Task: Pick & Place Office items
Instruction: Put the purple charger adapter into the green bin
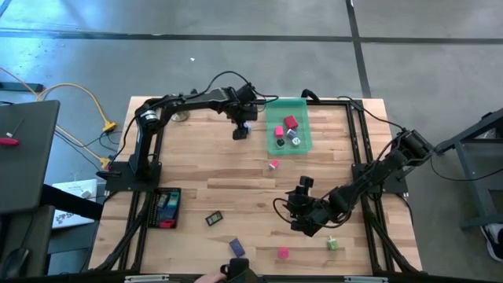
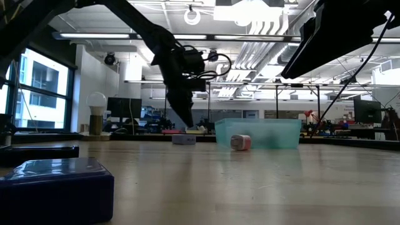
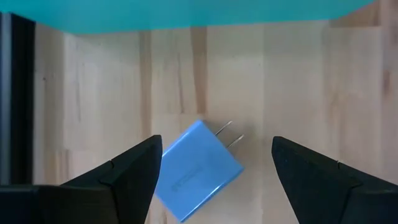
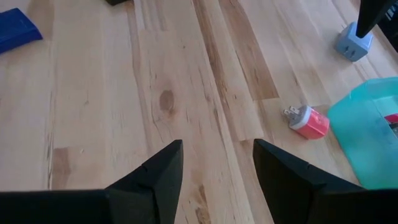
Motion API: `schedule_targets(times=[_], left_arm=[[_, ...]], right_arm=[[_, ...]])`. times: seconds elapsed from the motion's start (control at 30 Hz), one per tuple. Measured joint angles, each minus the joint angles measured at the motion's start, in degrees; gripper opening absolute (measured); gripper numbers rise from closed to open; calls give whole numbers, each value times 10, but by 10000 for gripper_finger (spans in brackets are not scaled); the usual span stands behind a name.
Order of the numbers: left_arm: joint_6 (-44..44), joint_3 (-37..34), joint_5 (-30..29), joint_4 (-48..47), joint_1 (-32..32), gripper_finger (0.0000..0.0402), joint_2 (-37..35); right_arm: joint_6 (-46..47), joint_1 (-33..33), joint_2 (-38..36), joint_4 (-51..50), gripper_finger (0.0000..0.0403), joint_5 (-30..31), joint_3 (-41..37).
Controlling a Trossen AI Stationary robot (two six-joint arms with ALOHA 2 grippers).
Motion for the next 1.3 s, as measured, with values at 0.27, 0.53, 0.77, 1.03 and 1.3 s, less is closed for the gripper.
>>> schedule_targets(times=[0.27, 0.53, 0.77, 1.03, 1.3], left_arm=[[-4, 0, 5, 1, 0, 335, 0], [-57, 0, -10, 6, 0, 379, -1], [40, 0, -21, 27, 0, 380, -1], [105, 0, -148, 31, 0, 380, -1], [-32, 0, -177, 80, 7, 380, -1]], right_arm=[[0, -11, 0, 2, 183, 0, 0], [0, -19, 0, 2, 183, -2, 0], [0, -19, 0, 2, 183, -2, 0], [0, -18, 0, 1, 183, -2, 0], [0, -18, 0, 0, 183, -2, 0]])
